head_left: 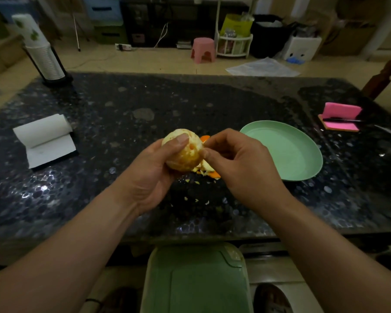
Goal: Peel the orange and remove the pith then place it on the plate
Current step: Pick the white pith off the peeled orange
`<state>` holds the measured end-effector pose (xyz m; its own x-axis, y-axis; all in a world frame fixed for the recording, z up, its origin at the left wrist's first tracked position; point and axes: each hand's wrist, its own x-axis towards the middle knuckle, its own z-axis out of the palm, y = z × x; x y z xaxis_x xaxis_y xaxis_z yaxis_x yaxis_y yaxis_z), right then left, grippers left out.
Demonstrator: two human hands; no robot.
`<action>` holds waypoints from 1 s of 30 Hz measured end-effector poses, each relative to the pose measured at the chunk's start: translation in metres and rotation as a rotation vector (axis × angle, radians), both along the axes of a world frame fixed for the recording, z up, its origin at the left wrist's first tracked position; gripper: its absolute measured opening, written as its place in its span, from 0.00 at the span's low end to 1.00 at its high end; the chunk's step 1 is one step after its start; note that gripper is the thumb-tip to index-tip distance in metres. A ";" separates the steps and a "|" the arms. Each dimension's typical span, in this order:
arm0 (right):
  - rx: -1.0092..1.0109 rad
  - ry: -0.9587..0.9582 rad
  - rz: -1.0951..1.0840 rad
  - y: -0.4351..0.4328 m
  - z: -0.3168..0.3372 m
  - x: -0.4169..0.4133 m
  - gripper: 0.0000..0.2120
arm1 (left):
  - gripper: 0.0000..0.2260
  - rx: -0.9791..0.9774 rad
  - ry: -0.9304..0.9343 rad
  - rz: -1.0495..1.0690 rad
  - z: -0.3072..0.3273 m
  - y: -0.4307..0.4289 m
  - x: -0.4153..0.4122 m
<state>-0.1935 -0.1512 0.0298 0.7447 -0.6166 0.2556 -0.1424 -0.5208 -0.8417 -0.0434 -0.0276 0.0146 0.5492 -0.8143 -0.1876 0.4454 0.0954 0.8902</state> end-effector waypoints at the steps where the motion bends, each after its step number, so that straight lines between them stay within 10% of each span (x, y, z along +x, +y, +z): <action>1: -0.011 0.005 -0.004 0.001 0.000 0.000 0.02 | 0.22 0.000 0.001 0.000 0.000 0.000 0.000; 30: -0.487 0.136 -0.073 0.013 0.001 0.002 0.06 | 0.35 0.098 -0.226 0.163 0.006 0.004 -0.022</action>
<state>-0.1913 -0.1378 0.0307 0.7507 -0.5013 0.4302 -0.2838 -0.8329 -0.4751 -0.0652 -0.0231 0.0210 0.7082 -0.6959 -0.1190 0.2210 0.0584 0.9735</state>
